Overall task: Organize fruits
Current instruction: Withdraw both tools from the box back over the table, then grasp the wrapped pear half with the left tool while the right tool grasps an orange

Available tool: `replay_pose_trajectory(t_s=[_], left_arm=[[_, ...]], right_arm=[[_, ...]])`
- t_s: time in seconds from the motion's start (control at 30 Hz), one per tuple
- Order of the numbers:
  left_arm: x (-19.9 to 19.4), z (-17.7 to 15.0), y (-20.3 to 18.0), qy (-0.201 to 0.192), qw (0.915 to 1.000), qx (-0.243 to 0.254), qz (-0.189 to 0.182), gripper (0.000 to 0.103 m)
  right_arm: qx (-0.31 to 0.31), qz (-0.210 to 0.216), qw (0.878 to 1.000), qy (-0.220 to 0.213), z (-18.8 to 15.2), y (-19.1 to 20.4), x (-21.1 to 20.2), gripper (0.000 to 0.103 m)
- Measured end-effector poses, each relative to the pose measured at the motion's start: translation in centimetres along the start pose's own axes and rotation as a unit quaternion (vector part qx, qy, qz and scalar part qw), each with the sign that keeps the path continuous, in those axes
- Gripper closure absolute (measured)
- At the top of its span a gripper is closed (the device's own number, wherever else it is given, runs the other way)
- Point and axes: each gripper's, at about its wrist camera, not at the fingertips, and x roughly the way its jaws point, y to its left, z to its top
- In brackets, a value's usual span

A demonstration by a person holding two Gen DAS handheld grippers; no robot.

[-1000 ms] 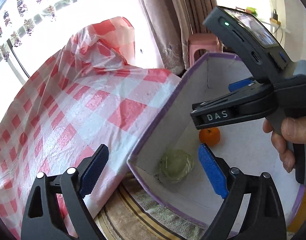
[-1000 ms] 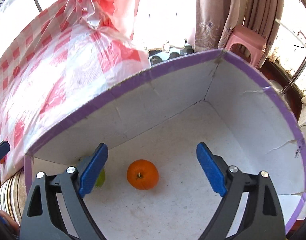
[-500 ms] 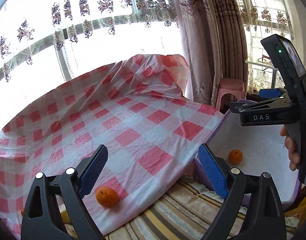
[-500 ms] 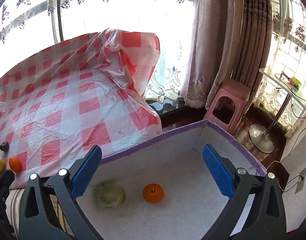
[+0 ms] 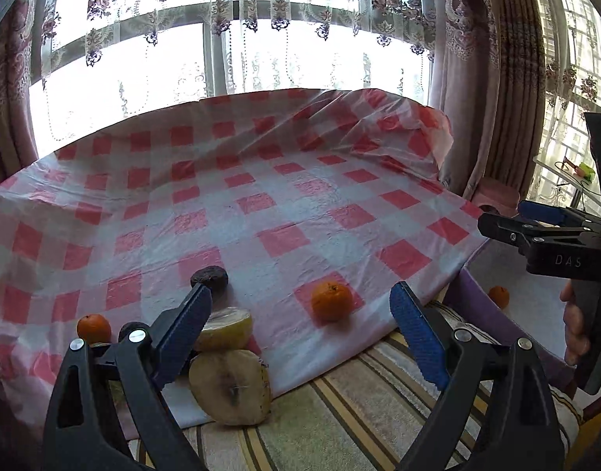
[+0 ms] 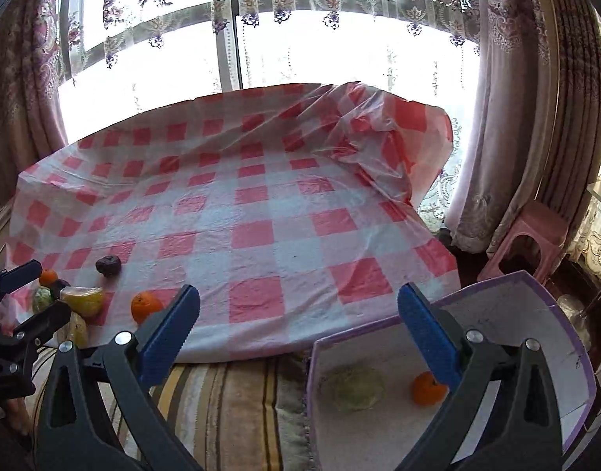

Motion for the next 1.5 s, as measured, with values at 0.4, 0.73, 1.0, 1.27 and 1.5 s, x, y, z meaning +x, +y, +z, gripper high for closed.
replay_pose_trajectory(t_s=[0.4, 0.73, 1.0, 1.27, 1.5], left_arm=[[0.0, -3.2, 5.7, 0.060, 0.9930, -0.099, -0.020, 0.014], [1.6, -4.4, 6.7, 0.111, 0.9864, -0.118, -0.024, 0.015], [3.4, -4.9, 6.4, 0.145, 0.9820, -0.116, -0.034, 0.021], [4.4, -4.9, 6.1, 0.159, 0.9806, -0.111, -0.030, 0.028], [4.9, -5.0, 6.1, 0.163, 0.9797, -0.114, -0.030, 0.039]], right_arm=[[-0.034, 0.069, 0.996, 0.048, -1.7, 6.0, 2.8, 0.002], [-0.055, 0.072, 0.991, 0.099, -2.5, 9.5, 6.4, 0.002], [-0.086, 0.070, 0.989, 0.099, -2.1, 11.6, 8.0, 0.002], [-0.110, 0.065, 0.987, 0.100, -2.1, 12.9, 9.1, 0.002], [-0.118, 0.066, 0.985, 0.111, -2.1, 13.5, 10.4, 0.018]])
